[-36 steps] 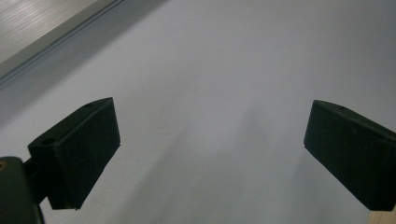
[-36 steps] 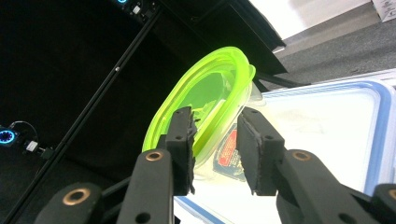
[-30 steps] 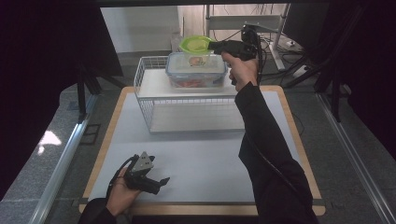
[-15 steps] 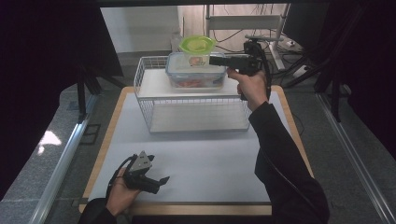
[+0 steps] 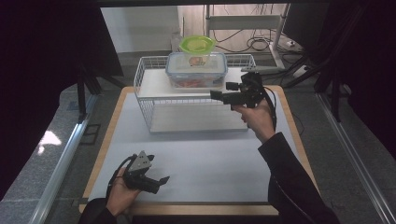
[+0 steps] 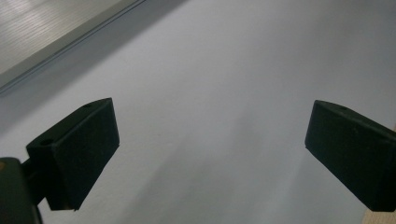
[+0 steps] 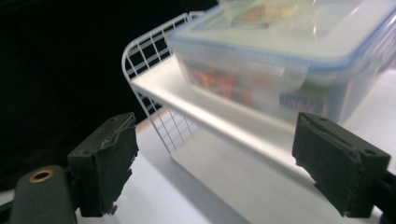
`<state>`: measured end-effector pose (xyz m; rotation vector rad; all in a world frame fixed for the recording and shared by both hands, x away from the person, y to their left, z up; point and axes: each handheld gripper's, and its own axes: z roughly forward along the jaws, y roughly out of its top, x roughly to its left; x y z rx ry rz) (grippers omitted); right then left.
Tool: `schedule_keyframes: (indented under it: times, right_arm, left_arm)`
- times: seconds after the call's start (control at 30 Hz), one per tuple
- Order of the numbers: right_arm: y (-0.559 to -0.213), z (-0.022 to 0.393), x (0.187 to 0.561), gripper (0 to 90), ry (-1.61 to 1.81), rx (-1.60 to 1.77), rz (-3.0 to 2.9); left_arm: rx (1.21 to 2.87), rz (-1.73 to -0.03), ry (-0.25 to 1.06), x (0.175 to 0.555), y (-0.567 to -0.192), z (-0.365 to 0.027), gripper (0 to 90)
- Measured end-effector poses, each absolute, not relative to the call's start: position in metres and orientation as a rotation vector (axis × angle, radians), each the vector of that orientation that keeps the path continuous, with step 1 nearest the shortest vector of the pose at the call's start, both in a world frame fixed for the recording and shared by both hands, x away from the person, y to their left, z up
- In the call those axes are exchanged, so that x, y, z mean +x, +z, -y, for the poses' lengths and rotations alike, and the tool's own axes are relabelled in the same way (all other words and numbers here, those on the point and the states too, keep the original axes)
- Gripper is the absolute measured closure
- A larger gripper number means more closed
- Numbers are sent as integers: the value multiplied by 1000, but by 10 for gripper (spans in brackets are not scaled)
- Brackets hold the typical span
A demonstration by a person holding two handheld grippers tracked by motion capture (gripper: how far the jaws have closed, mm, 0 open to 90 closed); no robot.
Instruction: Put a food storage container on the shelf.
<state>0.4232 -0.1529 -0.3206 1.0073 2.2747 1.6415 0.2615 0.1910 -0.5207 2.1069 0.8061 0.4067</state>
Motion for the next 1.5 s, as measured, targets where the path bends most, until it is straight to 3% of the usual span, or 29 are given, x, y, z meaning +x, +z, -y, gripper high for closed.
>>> schedule_keyframes:
  times: [0.83, 1.5]
  right_arm:
    - [-421, 171, 378, 0, 1411, 912, -2361]
    - [-449, 205, 344, 12, 1368, 956, -2318]
  left_arm:
    - [2117, -795, 389, 261, -521, -190, 27]
    - [2111, -783, 367, 261, -521, -190, 42]
